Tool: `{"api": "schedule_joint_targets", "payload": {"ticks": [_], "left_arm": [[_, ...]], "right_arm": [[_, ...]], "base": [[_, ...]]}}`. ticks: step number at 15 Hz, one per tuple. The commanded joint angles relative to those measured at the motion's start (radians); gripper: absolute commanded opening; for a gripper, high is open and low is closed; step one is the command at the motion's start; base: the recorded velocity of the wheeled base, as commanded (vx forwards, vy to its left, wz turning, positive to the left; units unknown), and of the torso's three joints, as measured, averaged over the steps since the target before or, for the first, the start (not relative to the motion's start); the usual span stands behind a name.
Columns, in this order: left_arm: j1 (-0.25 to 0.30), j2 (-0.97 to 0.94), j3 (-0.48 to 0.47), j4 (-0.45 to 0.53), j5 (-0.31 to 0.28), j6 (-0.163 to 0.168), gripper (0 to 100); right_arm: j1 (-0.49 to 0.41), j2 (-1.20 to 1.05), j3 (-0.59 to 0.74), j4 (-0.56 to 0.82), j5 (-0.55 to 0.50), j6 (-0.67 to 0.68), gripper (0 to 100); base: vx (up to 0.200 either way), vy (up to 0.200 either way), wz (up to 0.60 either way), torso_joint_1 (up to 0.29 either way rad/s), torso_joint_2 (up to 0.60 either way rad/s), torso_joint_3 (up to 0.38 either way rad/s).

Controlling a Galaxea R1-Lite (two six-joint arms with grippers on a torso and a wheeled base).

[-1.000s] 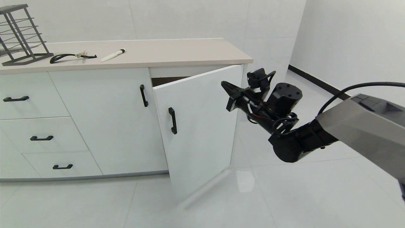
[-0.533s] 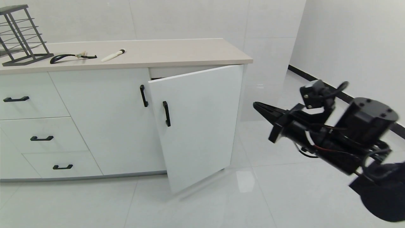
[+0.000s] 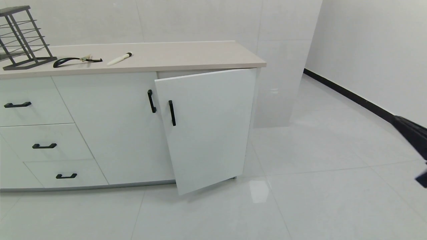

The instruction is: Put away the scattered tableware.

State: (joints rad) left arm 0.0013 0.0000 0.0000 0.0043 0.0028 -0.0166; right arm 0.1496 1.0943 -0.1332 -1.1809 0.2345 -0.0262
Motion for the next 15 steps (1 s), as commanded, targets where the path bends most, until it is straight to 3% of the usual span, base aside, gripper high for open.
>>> {"api": "schedule_joint_targets", "payload": {"ticks": [1, 5, 10, 15], "left_arm": [[0.0, 0.0, 0.0, 0.0, 0.0, -0.002, 100], [0.0, 0.0, 0.0, 0.0, 0.0, 0.0, 100], [0.002, 0.0, 0.0, 0.0, 0.0, 0.0, 100], [0.0, 0.0, 0.0, 0.0, 0.0, 0.0, 100]], "right_arm": [[-0.18, -0.361, 0.133, 0.104, 0.045, -0.003, 0], [-0.228, -0.708, 0.129, 0.376, 0.045, -0.003, 0], [-0.18, -1.021, 0.132, 0.698, 0.062, -0.015, 0], [-0.15, -1.085, 0.133, 0.839, -0.006, -0.011, 0]], "base": [[0.0, 0.0, 0.0, 0.0, 0.0, 0.0], [0.0, 0.0, 0.0, 0.0, 0.0, 0.0], [0.0, 0.0, 0.0, 0.0, 0.0, 0.0], [0.0, 0.0, 0.0, 0.0, 0.0, 0.0]]}}
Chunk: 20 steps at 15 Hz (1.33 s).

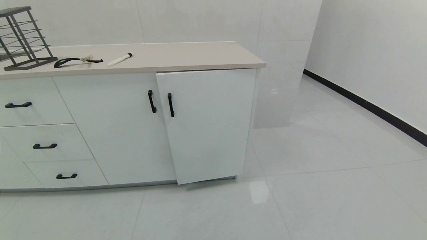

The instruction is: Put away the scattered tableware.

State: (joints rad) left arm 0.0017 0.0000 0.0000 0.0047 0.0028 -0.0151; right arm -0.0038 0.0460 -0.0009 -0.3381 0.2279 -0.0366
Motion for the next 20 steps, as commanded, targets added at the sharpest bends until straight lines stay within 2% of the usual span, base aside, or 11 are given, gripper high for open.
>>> {"api": "schedule_joint_targets", "payload": {"ticks": [1, 5, 7, 9, 14, 20], "left_arm": [[0.001, 0.0, 0.0, 0.0, 0.0, 0.0, 100], [0.0, 0.0, 0.0, 0.0, 0.0, 0.0, 100], [0.001, 0.0, 0.0, 0.0, 0.0, 0.001, 100], [0.001, 0.0, 0.0, 0.0, 0.0, 0.001, 100], [0.0, 0.0, 0.0, 0.0, -0.001, 0.001, 100], [0.0, 0.0, 0.0, 0.001, -0.001, 0.001, 100]], "right_arm": [[0.004, -0.037, 0.001, 0.045, -0.024, 0.001, 0], [0.004, -0.037, 0.001, 0.198, -0.093, 0.0, 0], [0.004, -0.037, -0.001, 0.349, -0.196, 0.0, 0], [0.004, -0.035, -0.001, 0.338, -0.243, 0.018, 0], [0.007, -0.037, -0.001, 0.341, -0.219, 0.037, 0], [0.007, -0.037, -0.001, 0.341, -0.219, 0.037, 0]], "base": [[0.0, 0.0, 0.0, 0.0, 0.0, 0.0], [0.0, 0.0, 0.0, 0.0, 0.0, 0.0], [0.0, 0.0, 0.0, 0.0, 0.0, 0.0], [0.0, 0.0, 0.0, 0.0, 0.0, 0.0], [0.0, 0.0, 0.0, 0.0, 0.0, 0.0], [0.2, 0.2, 0.0, 0.002, 0.0, 0.002]]}}
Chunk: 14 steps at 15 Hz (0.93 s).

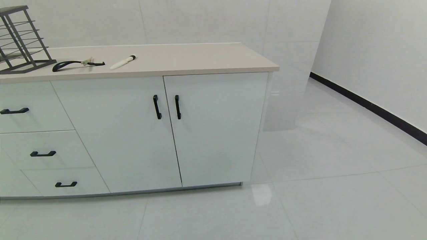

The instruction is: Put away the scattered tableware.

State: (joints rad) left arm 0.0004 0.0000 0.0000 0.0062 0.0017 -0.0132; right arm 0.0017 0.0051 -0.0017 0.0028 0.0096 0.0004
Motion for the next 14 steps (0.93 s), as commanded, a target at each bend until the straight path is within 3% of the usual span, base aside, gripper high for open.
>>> {"api": "schedule_joint_targets", "payload": {"ticks": [1, 6, 11, 14], "left_arm": [[0.003, 0.0, 0.0, 0.0, 0.0, -0.001, 100], [0.003, 0.0, 0.0, 0.0, 0.0, 0.002, 100], [0.003, 0.0, 0.0, -0.002, 0.0, 0.004, 100], [0.003, 0.0, 0.0, -0.002, 0.0, 0.004, 100]], "right_arm": [[0.001, 0.004, 0.0, 0.0, 0.0, 0.001, 0], [0.0, 0.004, 0.0, 0.0, 0.0, 0.001, 0], [0.0, 0.004, 0.0, 0.0, 0.0, 0.0, 0], [0.0, 0.004, 0.0, 0.0, 0.0, 0.001, 0]], "base": [[0.2, 0.2, 0.0, 0.002, 0.0, -0.002], [0.2, 0.2, 0.48, 0.003, 0.0, 0.001], [0.0, 0.0, 0.0, 0.0, 0.0, 0.0], [0.0, 0.2, 0.0, 0.004, 0.0, 0.002]]}}
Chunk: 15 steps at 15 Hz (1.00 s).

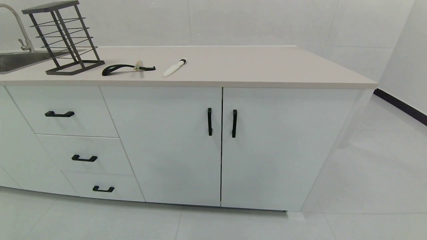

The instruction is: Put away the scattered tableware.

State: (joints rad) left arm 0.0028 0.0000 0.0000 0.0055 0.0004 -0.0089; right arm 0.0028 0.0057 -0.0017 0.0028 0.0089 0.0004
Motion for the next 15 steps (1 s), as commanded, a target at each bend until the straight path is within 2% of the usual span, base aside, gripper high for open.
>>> {"api": "schedule_joint_targets", "payload": {"ticks": [1, 7, 12, 13, 15], "left_arm": [[0.0, 0.0, 0.0, 0.001, 0.001, 0.0, 100], [-0.001, 0.0, 0.0, 0.001, 0.001, 0.0, 100], [-0.001, 0.0, 0.0, 0.001, 0.001, 0.001, 100], [0.0, 0.0, 0.0, 0.001, 0.001, 0.001, 100], [0.0, 0.0, 0.0, 0.001, 0.001, 0.003, 100]], "right_arm": [[-0.001, 0.003, 0.0, 0.0, 0.0, 0.0, 0], [-0.001, 0.003, 0.0, -0.001, 0.0, 0.0, 0], [-0.001, 0.003, 0.0, -0.001, 0.0, -0.002, 0], [-0.001, 0.003, 0.0, -0.001, 0.0, -0.002, 0], [-0.001, 0.003, 0.0, -0.001, 0.0, -0.003, 0]], "base": [[0.0, 0.2, 0.0, 0.007, 0.0, 0.002], [0.0, 0.2, 0.0, 0.002, 0.0, 0.005], [0.2, 0.2, 0.0, 0.001, 0.0, 0.005], [0.0, 0.2, 0.0, 0.007, 0.01, 0.002], [0.0, 0.2, 0.6, 0.007, 0.0, -0.002]]}}
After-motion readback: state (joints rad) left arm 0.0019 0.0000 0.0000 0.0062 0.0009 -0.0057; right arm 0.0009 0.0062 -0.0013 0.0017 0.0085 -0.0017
